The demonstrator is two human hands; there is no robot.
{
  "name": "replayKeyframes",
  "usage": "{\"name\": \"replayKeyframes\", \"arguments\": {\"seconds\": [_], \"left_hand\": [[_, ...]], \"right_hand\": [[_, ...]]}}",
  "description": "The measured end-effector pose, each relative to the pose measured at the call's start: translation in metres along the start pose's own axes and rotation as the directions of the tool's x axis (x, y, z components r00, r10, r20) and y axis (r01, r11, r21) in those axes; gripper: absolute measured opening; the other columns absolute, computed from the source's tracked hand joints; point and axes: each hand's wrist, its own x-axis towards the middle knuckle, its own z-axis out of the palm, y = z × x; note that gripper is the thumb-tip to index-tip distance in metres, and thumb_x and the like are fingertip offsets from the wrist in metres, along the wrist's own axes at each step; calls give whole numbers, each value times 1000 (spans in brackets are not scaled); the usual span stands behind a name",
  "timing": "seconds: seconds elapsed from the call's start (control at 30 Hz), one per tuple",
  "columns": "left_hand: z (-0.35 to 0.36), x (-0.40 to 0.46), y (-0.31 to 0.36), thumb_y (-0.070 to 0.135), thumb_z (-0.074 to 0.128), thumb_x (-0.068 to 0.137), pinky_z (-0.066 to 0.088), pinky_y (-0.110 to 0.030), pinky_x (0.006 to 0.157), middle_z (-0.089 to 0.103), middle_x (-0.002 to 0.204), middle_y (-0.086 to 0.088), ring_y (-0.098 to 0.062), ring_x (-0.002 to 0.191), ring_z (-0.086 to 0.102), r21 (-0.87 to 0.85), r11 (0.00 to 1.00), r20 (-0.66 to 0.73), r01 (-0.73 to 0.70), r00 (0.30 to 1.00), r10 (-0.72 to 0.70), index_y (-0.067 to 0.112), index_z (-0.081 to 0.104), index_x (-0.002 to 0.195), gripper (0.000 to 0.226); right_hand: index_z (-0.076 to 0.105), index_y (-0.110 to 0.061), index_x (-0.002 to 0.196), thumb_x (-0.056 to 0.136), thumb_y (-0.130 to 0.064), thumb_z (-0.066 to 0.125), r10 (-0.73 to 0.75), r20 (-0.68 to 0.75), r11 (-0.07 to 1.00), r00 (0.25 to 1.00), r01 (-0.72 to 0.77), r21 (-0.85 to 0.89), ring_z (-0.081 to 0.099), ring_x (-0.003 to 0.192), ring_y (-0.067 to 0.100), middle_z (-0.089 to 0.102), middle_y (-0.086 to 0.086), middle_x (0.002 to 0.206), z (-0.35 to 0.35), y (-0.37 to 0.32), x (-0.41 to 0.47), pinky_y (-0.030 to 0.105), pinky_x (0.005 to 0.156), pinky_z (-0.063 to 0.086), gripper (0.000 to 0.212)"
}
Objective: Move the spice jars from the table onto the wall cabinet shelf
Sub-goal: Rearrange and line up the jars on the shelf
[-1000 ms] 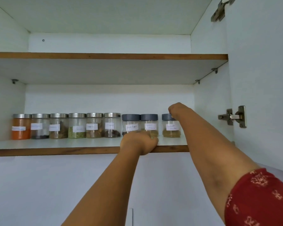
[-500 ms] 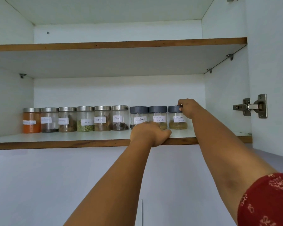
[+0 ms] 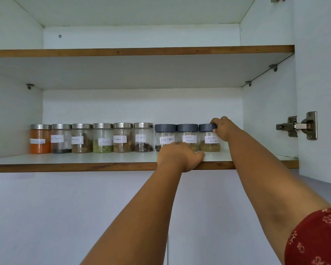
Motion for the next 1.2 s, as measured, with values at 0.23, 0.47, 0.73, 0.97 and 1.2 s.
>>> {"name": "replayKeyframes", "arguments": {"seconds": [0.23,0.47,0.73,0.97,1.2], "left_hand": [[0,-2,0,57,32,88,41,-31,65,63,95,-3,-23,89,57,3,1000,-27,-21,999,21,17,67,96,54],[-6,-8,3,50,26,94,40,-32,64,62,99,-7,-23,81,52,-15,999,-45,-42,998,42,14,67,97,54],[-11,-49,-6,58,24,97,49,-38,83,66,116,-5,-27,109,59,-3,975,-24,-221,975,221,30,63,121,55],[1,-111,-8,37,40,97,-6,-50,119,14,162,-2,-23,150,4,-147,949,-53,-280,960,275,20,16,154,64],[-39,-150,21,19,44,95,8,-51,119,24,158,-13,-29,147,12,-578,788,-322,-213,947,20,12,23,152,62]], "right_hand": [[41,-17,144,99,-10,50,38,-21,991,999,-35,128,51,117,34,34,19,139,-4,-5,-2,34,98,41,46],[29,-24,145,97,-15,51,273,-2,961,962,-273,-42,24,136,37,16,11,151,-12,-26,-38,56,111,26,53],[63,-18,119,99,-32,38,191,-159,956,969,-220,-194,41,121,28,55,8,124,-28,-64,-130,43,98,36,35],[34,-21,149,101,-41,38,54,-120,997,991,-61,-53,21,145,28,33,6,154,-8,-100,-241,44,118,19,53],[45,-23,138,88,-30,63,195,-360,960,913,-101,263,33,133,29,39,8,142,-86,-139,-291,43,112,29,54]]}}
